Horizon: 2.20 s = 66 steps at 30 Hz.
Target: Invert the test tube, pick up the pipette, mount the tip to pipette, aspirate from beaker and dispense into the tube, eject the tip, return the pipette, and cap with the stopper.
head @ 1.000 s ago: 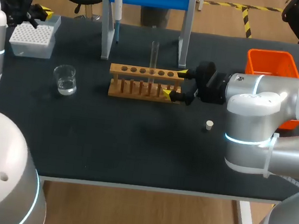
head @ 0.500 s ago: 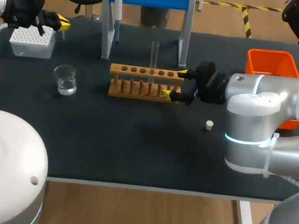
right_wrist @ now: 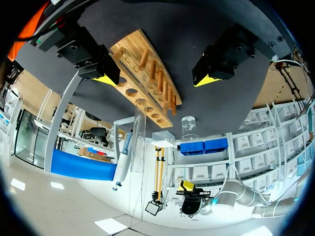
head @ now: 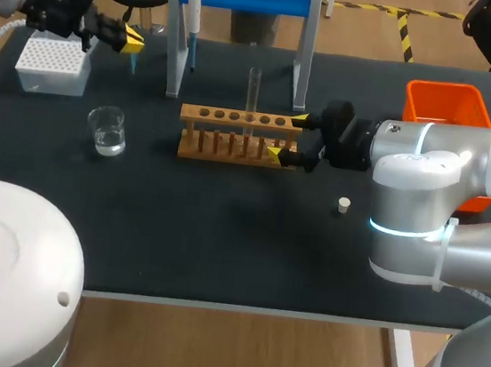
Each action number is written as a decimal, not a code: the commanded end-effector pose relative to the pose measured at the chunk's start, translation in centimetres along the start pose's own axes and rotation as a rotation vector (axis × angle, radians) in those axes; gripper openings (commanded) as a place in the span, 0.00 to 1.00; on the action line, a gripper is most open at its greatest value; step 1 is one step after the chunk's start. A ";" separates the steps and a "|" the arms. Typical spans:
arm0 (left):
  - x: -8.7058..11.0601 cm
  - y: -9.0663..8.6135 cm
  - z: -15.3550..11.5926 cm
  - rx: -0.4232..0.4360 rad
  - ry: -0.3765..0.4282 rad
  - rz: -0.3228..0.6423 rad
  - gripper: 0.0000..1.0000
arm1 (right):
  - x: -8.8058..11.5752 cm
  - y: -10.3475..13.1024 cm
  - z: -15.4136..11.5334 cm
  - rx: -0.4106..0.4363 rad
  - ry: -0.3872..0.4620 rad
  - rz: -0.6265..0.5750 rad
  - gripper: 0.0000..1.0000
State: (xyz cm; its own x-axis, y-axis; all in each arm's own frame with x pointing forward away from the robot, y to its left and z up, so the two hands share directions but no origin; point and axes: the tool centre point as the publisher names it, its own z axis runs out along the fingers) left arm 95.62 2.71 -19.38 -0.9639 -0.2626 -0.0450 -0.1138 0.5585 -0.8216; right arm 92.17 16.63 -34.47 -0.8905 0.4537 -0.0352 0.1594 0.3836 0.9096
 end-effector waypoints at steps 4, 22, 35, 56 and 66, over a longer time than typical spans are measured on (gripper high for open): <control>-0.3 0.0 0.0 -0.001 0.009 -0.001 0.00 | 0.0 0.0 0.1 0.000 0.000 0.000 1.00; 5.1 -4.3 2.8 0.045 0.089 0.039 0.00 | 0.0 0.0 0.1 0.000 0.000 0.000 1.00; 10.8 -9.7 5.3 0.054 0.164 -0.009 0.00 | 0.0 0.0 0.1 0.000 0.000 0.000 1.00; 14.7 -11.7 7.7 0.083 0.146 -0.016 0.00 | 0.0 0.0 0.1 0.000 0.000 0.000 1.00; 14.8 -11.9 8.0 0.081 0.140 -0.030 0.00 | 0.0 0.0 0.1 0.000 0.000 0.000 1.00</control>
State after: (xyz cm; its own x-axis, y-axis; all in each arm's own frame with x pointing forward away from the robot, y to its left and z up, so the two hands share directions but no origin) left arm 84.68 -13.97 -14.92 -0.9855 -0.1601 0.0555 -0.1273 0.4838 -0.8659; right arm 92.17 16.63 -34.47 -0.8905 0.4537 -0.0352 0.1594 0.3835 0.9097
